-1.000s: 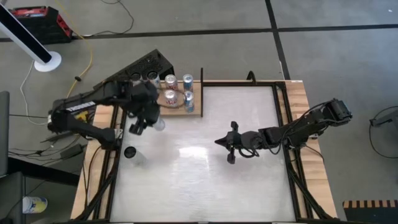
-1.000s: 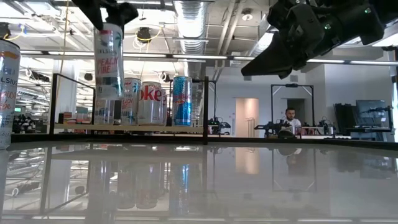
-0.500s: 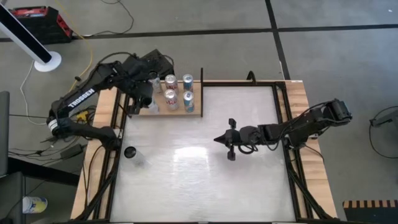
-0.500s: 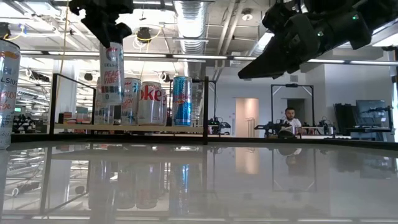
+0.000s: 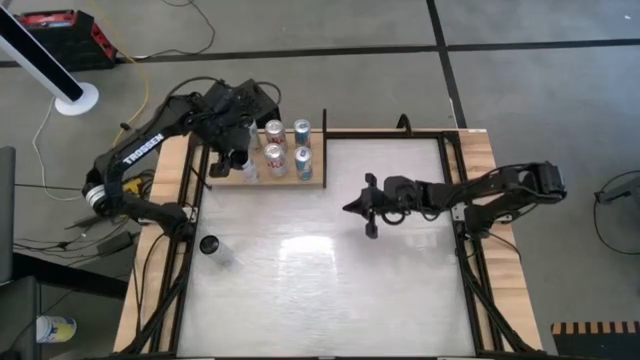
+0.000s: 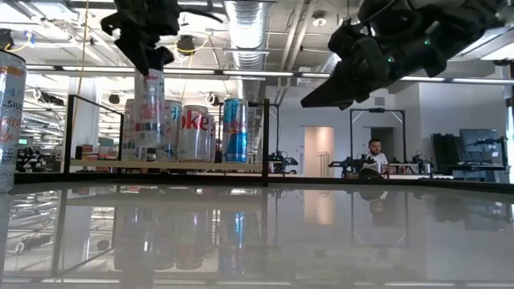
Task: Place canned beverage on shelf
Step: Put the bottom white soda can on the shelf
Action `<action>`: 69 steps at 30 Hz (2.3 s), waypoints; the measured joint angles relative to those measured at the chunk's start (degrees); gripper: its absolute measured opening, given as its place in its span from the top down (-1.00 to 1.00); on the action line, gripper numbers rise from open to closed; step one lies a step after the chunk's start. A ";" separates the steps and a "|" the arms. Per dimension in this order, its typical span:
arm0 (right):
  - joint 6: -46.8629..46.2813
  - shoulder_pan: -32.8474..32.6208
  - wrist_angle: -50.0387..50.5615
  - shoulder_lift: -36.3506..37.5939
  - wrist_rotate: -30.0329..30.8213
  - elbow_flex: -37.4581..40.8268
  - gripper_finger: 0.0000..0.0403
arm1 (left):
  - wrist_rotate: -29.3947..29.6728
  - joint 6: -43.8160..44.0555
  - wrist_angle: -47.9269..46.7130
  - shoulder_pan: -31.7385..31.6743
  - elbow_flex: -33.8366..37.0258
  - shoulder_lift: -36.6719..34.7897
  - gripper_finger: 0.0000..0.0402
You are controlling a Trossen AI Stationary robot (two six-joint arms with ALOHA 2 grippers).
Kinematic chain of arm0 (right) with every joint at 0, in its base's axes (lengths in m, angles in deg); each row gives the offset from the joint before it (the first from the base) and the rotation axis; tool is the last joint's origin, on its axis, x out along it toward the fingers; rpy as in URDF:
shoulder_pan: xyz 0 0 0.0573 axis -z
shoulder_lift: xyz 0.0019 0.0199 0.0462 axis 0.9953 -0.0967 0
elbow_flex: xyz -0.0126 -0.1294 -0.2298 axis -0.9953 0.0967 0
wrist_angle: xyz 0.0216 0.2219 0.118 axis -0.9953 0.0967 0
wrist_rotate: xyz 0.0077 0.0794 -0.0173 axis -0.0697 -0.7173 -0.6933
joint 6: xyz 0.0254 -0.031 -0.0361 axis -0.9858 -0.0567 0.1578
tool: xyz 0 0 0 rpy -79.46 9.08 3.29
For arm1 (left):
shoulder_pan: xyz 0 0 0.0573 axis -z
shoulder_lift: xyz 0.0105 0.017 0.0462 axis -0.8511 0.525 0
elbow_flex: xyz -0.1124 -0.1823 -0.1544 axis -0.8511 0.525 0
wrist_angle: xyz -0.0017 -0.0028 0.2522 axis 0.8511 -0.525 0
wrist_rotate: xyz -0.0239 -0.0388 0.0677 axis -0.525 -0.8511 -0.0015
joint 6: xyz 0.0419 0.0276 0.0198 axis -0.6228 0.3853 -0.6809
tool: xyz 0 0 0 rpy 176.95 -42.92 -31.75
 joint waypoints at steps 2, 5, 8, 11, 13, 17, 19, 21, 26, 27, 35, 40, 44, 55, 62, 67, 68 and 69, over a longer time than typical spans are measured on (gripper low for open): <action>0.58 1.31 0.53 0.90 -1.81 0.00 0.87 | 0.34 -0.25 0.11 -0.11 0.00 0.78 -0.16; 1.27 2.81 1.86 2.76 -4.42 0.00 0.87 | 0.09 -0.22 0.06 -0.73 0.01 1.35 -0.16; 1.90 3.98 4.14 4.92 -5.48 0.00 0.87 | -0.05 0.54 -0.06 -0.76 0.00 1.98 -0.16; 3.22 4.66 6.63 7.09 -5.44 0.00 0.87 | -0.03 0.39 0.12 -0.96 0.00 2.95 -0.16; 3.74 4.98 7.55 8.40 -5.44 0.00 0.87 | 0.22 -0.01 0.59 -1.03 -0.02 3.94 -0.16; 4.05 4.97 9.32 10.40 -5.44 0.00 0.87 | 1.86 -0.85 1.48 -1.02 0.00 5.99 -0.16; 4.34 4.97 10.64 11.28 -5.44 0.00 0.87 | 1.99 -1.24 1.58 -1.30 -0.10 6.47 -0.16; 4.40 4.97 11.38 11.85 -5.44 0.00 0.87 | 1.86 -1.78 1.66 -2.04 -0.11 6.51 -0.16; 4.74 4.97 12.69 12.47 -5.42 0.00 0.87 | 1.98 0.81 3.22 -2.23 -0.09 6.57 -0.16; 4.95 4.97 12.91 12.47 -5.42 0.00 0.87 | 2.22 1.33 3.14 -2.25 -0.09 6.57 -0.17; 5.42 4.97 12.92 12.45 -5.40 0.00 0.87 | 4.54 2.42 2.80 -1.70 -0.07 6.57 -0.54; 5.38 4.97 13.01 12.45 -5.40 0.00 0.87 | 5.00 3.20 2.76 -1.56 -0.04 6.57 -0.56; 5.35 4.97 13.05 12.43 -5.37 0.00 0.87 | 5.63 3.93 2.74 -1.12 -0.04 6.57 -0.54; 5.33 4.97 13.07 12.40 -5.35 0.00 0.87 | 9.39 4.94 2.38 1.15 -2.43 6.51 -0.55; 5.33 4.90 13.07 12.40 -5.35 0.00 0.87 | 9.79 12.13 2.57 2.70 -5.73 6.49 -0.55; 5.33 4.90 13.09 12.40 -5.35 0.00 0.87 | 12.50 30.36 2.71 3.23 -7.17 6.49 -0.55; 5.33 4.90 13.09 12.40 -5.35 0.00 0.87 | 13.21 34.42 2.65 3.23 -7.19 6.49 -0.55; 5.33 4.90 13.09 12.40 -5.35 0.00 0.87 | 13.87 38.16 2.48 3.23 -7.19 6.49 -0.55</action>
